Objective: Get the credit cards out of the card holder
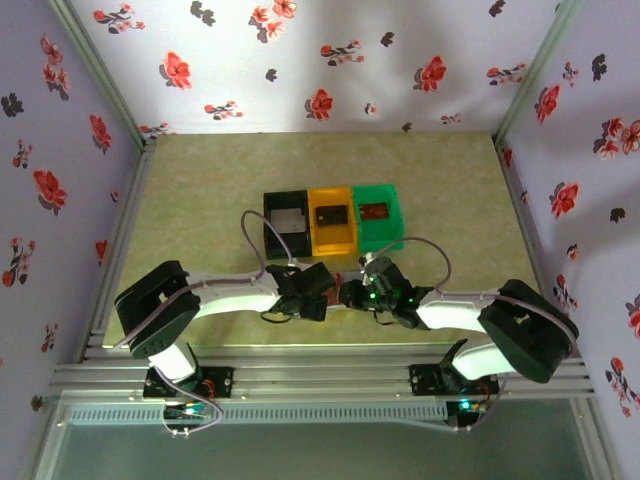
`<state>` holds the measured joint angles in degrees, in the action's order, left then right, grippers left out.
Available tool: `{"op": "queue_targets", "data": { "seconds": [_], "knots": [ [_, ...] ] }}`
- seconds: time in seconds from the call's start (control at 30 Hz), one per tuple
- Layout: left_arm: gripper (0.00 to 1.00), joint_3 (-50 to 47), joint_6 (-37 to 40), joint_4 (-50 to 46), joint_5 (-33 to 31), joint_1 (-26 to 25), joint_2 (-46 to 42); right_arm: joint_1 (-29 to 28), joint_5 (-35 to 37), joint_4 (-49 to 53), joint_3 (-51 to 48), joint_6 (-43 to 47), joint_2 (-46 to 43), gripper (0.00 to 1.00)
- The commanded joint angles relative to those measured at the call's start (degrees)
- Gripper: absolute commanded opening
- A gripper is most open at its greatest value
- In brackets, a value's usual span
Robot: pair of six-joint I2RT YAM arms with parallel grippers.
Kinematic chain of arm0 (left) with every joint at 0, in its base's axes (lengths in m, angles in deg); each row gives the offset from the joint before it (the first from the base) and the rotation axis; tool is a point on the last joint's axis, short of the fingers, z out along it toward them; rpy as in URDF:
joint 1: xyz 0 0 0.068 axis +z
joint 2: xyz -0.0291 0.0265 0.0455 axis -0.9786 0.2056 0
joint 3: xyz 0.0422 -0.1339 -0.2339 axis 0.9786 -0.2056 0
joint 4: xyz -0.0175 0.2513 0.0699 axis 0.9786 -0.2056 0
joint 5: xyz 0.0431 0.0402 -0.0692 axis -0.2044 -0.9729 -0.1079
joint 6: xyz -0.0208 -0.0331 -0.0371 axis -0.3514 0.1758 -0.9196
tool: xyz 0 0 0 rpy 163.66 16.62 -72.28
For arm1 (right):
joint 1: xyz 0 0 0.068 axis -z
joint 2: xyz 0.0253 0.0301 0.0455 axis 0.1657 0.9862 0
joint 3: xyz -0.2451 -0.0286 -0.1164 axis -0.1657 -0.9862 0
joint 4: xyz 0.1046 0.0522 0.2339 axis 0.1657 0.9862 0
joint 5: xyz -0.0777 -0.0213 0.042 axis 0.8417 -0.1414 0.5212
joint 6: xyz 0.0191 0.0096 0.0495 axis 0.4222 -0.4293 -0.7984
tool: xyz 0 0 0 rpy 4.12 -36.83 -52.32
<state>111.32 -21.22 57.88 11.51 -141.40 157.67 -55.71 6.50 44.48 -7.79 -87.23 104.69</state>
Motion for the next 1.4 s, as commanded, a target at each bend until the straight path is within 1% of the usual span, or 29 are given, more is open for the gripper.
{"op": "queue_targets", "data": {
  "seconds": [0.0, 0.13, 0.33, 0.73, 1.37],
  "knots": [
    [0.9, -2.57, -1.38, 5.49, 7.93, -1.42, 5.61, -0.52, -3.18, -4.15, -0.68, -0.77, -1.12, 0.12],
    [0.9, -2.49, -1.4, 5.57, 7.98, -1.42, 5.65, -0.54, -2.82, -3.92, -1.13, -0.41, -2.31, 0.08],
    [0.9, -2.43, -1.28, 5.27, 7.93, -1.42, 5.66, -0.5, -2.11, -2.18, -1.72, 0.37, -3.74, 0.0],
    [0.9, -2.14, -1.37, 5.13, 8.14, -1.42, 5.69, -0.41, 0.74, 3.08, -2.43, 2.22, -7.56, 0.0],
    [0.9, -1.87, -1.36, 5.22, 8.33, -1.42, 5.79, -0.36, 1.69, 4.55, -3.13, 2.92, -9.95, 0.0]
  ]
}}
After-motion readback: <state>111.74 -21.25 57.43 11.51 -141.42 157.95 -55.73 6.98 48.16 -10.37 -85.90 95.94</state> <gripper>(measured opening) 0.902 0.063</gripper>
